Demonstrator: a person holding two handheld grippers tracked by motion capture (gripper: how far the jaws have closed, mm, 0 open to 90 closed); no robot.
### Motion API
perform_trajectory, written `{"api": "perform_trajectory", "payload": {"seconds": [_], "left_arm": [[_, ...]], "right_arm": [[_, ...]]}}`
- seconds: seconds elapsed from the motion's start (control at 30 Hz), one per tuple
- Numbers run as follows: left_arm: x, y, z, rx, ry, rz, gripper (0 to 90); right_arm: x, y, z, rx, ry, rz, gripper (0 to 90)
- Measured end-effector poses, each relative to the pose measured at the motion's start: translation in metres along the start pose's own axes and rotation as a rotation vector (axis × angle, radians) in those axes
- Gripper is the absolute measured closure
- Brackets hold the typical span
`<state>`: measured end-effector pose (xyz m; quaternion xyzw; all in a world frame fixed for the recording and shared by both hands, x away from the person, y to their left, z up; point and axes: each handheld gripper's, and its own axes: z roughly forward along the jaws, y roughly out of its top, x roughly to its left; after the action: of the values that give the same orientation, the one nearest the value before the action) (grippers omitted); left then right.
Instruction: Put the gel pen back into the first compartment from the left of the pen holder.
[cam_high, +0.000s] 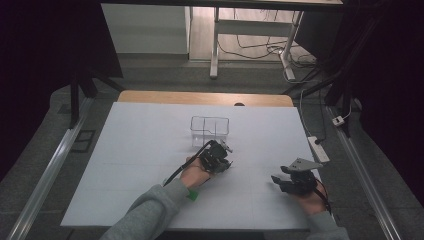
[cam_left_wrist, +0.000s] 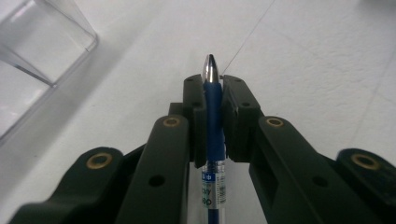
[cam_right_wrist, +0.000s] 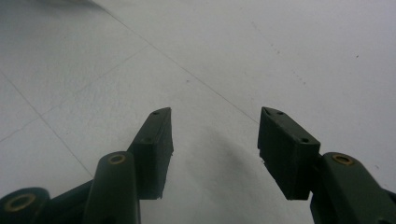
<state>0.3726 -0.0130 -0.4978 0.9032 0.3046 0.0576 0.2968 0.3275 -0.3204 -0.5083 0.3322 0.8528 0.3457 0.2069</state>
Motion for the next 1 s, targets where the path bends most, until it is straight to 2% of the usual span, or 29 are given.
{"api": "perform_trajectory", "payload": {"seconds": [0.27,0.5,1.0], "left_arm": [[0.002,-0.002,-0.025,-0.072,-0.023,0.015,79.8],[0.007,-0.004,-0.040,-0.151,-0.079,-0.017,79.8],[0.020,-0.009,-0.064,-0.269,-0.083,-0.037,79.8]], "right_arm": [[0.000,0.000,0.000,0.001,-0.001,0.002,45.1],[0.000,0.000,0.001,0.004,-0.001,0.002,45.1],[0.000,0.000,0.001,0.006,-0.004,0.002,45.1]]}}
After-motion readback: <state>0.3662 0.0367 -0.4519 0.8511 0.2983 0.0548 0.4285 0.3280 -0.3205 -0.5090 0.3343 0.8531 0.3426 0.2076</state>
